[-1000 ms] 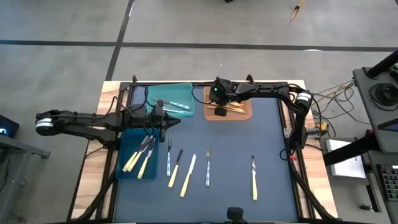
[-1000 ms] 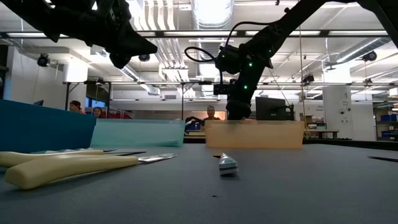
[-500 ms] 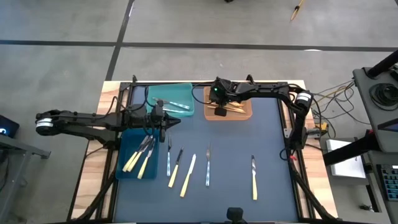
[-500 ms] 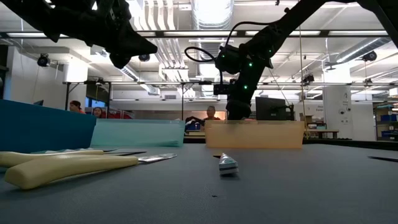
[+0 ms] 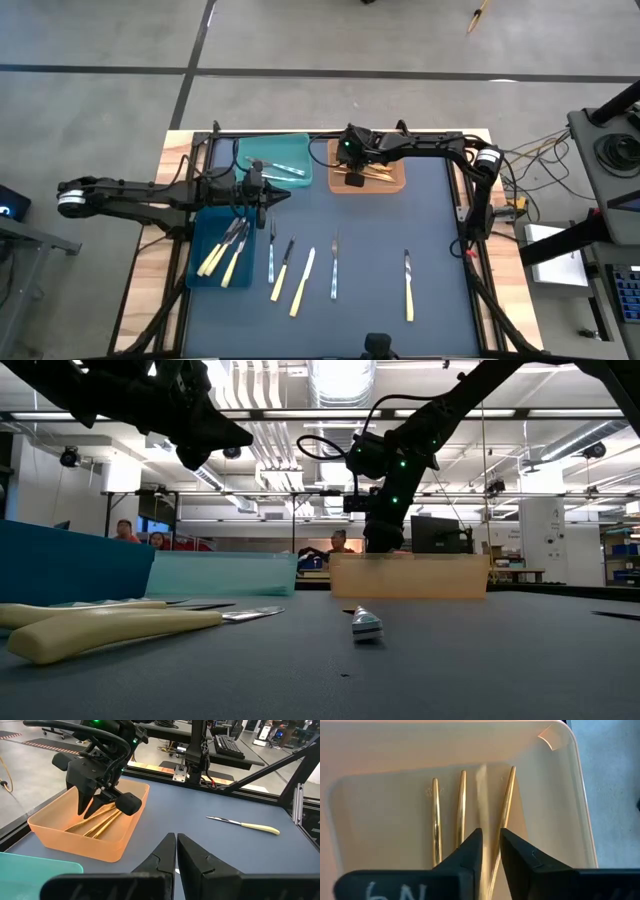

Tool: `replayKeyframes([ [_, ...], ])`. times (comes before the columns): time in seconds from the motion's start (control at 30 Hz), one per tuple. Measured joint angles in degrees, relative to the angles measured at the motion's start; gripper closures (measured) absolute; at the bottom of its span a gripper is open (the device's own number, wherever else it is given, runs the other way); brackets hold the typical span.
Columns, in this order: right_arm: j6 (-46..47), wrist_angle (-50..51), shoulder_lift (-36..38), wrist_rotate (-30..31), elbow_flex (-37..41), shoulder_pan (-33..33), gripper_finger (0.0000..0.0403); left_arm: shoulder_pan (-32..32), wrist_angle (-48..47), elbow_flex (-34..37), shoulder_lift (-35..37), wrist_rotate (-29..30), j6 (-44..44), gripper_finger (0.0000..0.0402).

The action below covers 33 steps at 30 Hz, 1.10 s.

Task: Sort silverware by color (type)
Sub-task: Put the golden knife into the orange bin, then put the light yellow knife into the blue bin

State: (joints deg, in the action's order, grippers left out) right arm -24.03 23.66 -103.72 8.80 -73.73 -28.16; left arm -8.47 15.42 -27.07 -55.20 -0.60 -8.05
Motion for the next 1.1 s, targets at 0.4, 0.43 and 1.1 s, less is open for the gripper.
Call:
replayKeyframes([
  [0.4, 0.0, 0.0, 0.0, 0.0, 0.0, 0.0, 0.0309, 0.0, 0.0, 0.0, 0.0, 0.0, 0.0, 0.0401],
  [0.43, 0.1, 0.0, 0.0, 0.0, 0.0, 0.0, 0.0310, 0.0, 0.0, 0.0, 0.0, 0.0, 0.0, 0.0401],
  [1.1, 3.1, 0.2, 3.8, 0.2, -1.3, 0.2, 0.0332, 0.0, 0.0, 0.0, 0.0, 0.0, -3.2, 0.0401],
])
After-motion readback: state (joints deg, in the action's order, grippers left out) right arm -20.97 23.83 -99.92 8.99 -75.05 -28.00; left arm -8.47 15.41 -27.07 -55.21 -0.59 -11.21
